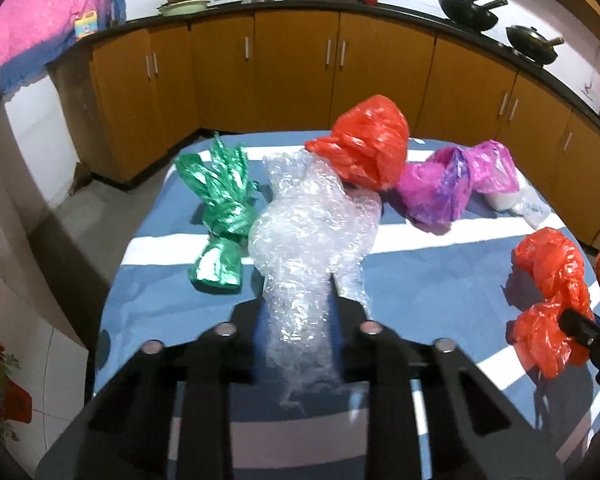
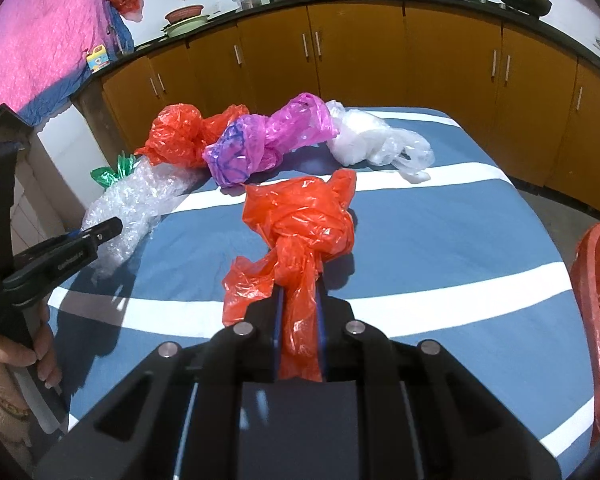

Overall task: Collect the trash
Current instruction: 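Grasp the bubble wrap with the left gripper while the right gripper grasps a red bag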

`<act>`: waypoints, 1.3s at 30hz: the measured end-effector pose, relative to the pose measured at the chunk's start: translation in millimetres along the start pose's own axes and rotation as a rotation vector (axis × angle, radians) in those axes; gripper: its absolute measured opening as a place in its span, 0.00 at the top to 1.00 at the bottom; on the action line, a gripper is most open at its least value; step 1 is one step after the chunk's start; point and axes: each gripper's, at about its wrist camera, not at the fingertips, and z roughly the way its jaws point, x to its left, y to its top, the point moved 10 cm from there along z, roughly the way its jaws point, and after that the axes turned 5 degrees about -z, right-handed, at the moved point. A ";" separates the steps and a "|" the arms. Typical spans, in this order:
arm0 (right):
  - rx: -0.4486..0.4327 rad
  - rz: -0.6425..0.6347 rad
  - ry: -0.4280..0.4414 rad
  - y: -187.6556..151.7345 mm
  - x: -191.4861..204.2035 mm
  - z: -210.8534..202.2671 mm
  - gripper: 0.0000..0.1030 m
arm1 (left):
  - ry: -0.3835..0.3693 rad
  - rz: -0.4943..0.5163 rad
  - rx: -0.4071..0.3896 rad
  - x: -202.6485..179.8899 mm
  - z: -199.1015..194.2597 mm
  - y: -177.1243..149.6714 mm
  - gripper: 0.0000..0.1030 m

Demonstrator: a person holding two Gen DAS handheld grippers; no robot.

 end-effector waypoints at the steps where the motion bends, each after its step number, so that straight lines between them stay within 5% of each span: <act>1: -0.001 0.000 -0.001 0.5 -0.2 -1.8 0.86 | -0.003 0.001 0.003 -0.9 -1.4 -1.8 0.81; 18: -0.025 0.003 0.011 -16.3 -13.1 -45.3 0.86 | -0.098 0.027 0.010 -27.0 -74.5 -57.6 0.84; 39: -0.154 0.126 -0.114 -17.9 -121.2 -131.1 0.86 | -0.250 0.131 -0.111 -148.8 -114.9 -22.8 0.84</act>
